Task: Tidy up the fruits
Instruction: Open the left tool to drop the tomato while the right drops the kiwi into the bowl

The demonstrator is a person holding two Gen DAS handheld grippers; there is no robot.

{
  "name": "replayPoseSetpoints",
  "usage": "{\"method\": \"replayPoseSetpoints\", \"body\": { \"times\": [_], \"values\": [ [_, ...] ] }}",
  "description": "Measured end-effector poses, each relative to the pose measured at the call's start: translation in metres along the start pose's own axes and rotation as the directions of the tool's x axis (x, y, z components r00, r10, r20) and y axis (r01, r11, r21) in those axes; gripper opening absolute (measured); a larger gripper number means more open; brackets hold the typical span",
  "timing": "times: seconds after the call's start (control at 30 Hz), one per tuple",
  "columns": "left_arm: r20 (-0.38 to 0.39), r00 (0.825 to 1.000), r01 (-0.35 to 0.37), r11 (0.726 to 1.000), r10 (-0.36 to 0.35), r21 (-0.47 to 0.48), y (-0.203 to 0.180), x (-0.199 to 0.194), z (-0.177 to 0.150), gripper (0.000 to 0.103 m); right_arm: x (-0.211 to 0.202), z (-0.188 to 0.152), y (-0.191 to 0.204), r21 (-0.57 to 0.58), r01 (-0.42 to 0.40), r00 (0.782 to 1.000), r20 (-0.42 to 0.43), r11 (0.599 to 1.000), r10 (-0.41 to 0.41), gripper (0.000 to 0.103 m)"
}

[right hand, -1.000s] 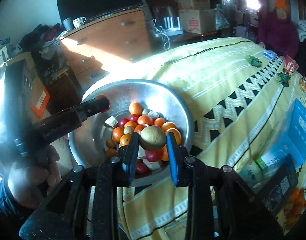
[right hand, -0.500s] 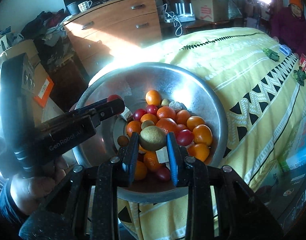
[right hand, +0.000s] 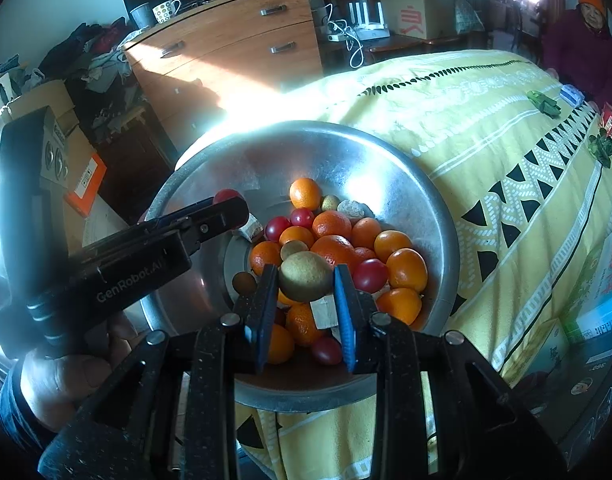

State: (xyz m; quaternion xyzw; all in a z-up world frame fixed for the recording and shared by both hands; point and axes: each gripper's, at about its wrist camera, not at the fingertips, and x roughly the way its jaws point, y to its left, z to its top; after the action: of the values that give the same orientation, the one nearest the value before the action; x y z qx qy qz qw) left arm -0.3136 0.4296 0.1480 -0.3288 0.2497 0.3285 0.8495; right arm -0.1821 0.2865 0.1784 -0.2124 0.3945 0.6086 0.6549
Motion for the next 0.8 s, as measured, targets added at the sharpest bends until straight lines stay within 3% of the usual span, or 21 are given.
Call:
{"method": "replayPoseSetpoints", "body": {
  "times": [0.07, 0.13, 0.33, 0.37, 0.43, 0.5, 0.6, 0.8],
  "values": [
    [-0.006, 1.0, -0.003, 1.0, 0.003, -0.005, 0.001, 0.001, -0.001, 0.034, 0.002, 0.0, -0.001, 0.008, -0.011, 1.0, -0.003, 1.0, 0.011, 0.029],
    [0.001, 1.0, -0.009, 1.0, 0.009, -0.012, 0.002, -0.001, -0.001, 0.051, 0.004, -0.002, -0.001, 0.013, -0.018, 1.0, -0.012, 1.0, 0.018, 0.029],
    [0.015, 0.999, -0.034, 0.999, 0.034, -0.024, 0.002, -0.006, -0.001, 0.067, -0.002, -0.003, -0.002, 0.02, -0.005, 1.0, 0.0, 1.0, 0.005, 0.03],
    [0.019, 0.999, -0.046, 0.998, 0.047, -0.03, 0.002, -0.008, 0.0, 0.075, -0.005, -0.003, -0.001, 0.018, -0.003, 1.0, 0.005, 1.0, 0.003, 0.032],
    [0.035, 0.997, -0.066, 0.997, 0.067, -0.043, 0.003, -0.014, -0.001, 0.081, -0.013, -0.003, 0.0, 0.016, 0.01, 1.0, 0.024, 1.0, -0.01, 0.049],
    [0.044, 0.996, -0.076, 0.996, 0.077, -0.044, 0.002, -0.018, 0.0, 0.082, -0.025, -0.005, 0.001, 0.019, 0.034, 0.998, 0.057, 0.999, -0.036, 0.077],
    [0.056, 0.995, -0.082, 0.996, 0.083, -0.025, -0.004, -0.026, 0.0, 0.083, -0.044, -0.009, 0.002, 0.022, 0.057, 0.993, 0.099, 0.998, -0.059, 0.079],
    [0.117, 0.989, -0.094, 0.995, 0.088, 0.044, -0.036, -0.053, -0.002, 0.093, -0.086, -0.02, 0.0, 0.018, 0.115, 0.978, 0.174, 0.993, -0.117, 0.08]
  ]
}}
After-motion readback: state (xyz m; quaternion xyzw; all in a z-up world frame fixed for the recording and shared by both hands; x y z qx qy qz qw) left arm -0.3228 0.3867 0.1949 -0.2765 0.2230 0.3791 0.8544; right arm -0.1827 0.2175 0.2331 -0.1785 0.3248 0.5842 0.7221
